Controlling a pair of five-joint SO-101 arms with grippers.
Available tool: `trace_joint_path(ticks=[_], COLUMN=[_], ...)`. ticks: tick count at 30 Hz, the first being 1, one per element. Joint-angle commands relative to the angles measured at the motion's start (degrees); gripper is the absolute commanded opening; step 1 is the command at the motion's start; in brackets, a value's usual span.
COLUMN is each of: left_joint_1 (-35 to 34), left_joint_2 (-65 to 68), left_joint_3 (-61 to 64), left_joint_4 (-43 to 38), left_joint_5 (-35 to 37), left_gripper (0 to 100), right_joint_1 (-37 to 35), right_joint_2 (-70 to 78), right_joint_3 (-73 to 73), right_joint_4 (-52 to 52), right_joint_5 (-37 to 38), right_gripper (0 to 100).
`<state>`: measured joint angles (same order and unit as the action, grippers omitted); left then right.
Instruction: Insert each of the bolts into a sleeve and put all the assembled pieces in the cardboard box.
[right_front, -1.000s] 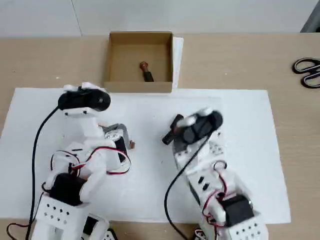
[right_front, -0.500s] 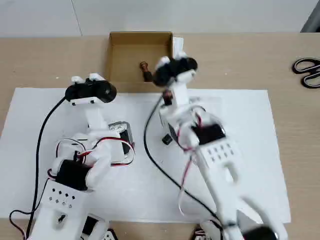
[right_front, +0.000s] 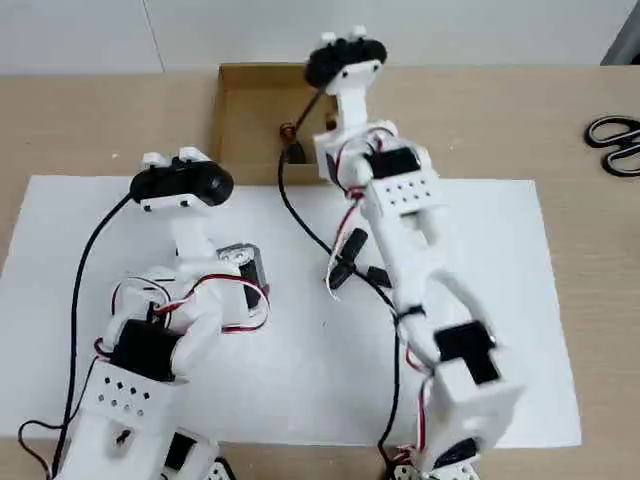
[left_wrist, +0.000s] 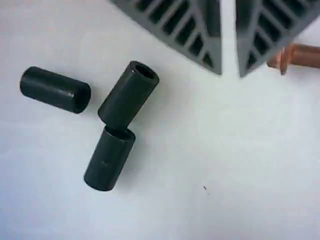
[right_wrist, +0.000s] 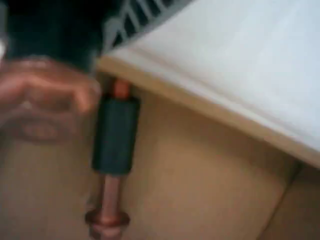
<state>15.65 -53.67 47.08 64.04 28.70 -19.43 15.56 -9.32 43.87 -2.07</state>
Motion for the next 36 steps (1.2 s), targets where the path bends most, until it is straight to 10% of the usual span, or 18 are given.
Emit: trace_joint_path(ticks=[1, 16, 36], left_joint_1=[-0.4, -0.1, -0.3], left_joint_2=[0.0, 0.0, -0.1], left_joint_3=[-2.2, -2.2, -2.2], left_joint_4=[0.2, 3.9, 4.3], left_joint_5=[-0.6, -0.6, -0.7], left_gripper=[1, 1, 1], right_joint_1=[0.4, 0.7, -0.4], right_joint_2=[6.1, 35.6, 41.1], right_joint_3=[-11.0, -48.2, -60.3], right_joint_4=[-1.9, -1.4, 1.3], right_joint_5=[1.2, 1.3, 1.2], right_gripper=[0.6, 0.6, 0.8])
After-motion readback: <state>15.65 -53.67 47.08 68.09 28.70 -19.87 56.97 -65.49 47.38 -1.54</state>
